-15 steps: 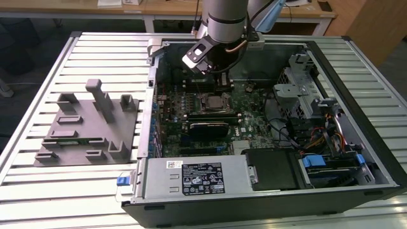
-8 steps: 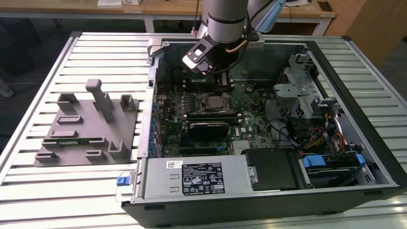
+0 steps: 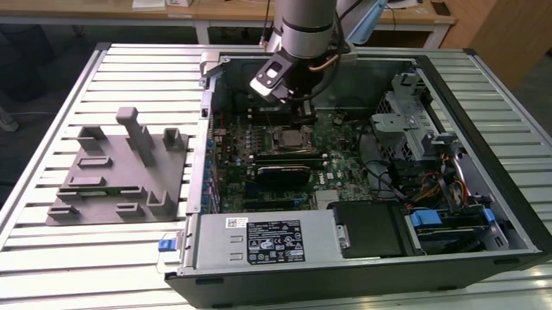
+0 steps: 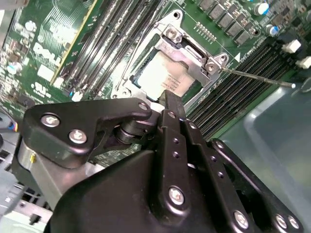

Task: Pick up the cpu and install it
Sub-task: 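Close the cpu cover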

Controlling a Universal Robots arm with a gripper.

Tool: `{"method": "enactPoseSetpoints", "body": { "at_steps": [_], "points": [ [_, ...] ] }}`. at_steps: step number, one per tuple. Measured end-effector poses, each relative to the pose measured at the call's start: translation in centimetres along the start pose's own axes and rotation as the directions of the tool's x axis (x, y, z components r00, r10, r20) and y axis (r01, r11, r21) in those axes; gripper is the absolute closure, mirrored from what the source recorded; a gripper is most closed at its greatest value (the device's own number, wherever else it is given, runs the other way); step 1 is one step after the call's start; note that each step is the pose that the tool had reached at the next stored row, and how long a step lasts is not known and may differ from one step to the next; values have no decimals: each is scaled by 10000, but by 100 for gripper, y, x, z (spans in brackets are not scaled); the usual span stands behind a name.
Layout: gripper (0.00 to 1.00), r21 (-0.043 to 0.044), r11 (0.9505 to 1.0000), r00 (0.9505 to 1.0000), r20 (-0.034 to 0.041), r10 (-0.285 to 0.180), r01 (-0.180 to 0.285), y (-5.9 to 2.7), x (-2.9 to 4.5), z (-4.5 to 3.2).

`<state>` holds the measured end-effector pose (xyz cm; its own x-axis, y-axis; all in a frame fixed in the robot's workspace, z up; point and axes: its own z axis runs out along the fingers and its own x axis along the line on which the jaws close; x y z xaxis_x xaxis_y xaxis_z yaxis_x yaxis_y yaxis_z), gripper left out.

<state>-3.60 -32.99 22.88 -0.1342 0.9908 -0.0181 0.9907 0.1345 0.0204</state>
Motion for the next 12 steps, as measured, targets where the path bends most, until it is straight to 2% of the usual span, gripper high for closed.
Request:
{"method": "enactPoseSetpoints", "body": {
  "at_steps": [3, 6, 9, 12],
  "points": [
    [89, -8, 9989, 9989, -9, -470, 470, 0, 0, 0],
    [89, -19, 9952, 9952, -19, -980, 980, 0, 0, 0],
    [89, -29, 9888, 9888, -28, -1490, 1490, 0, 0, 0],
    [89, -40, 9798, 9798, -36, -2000, 2000, 0, 0, 0]
  ]
}}
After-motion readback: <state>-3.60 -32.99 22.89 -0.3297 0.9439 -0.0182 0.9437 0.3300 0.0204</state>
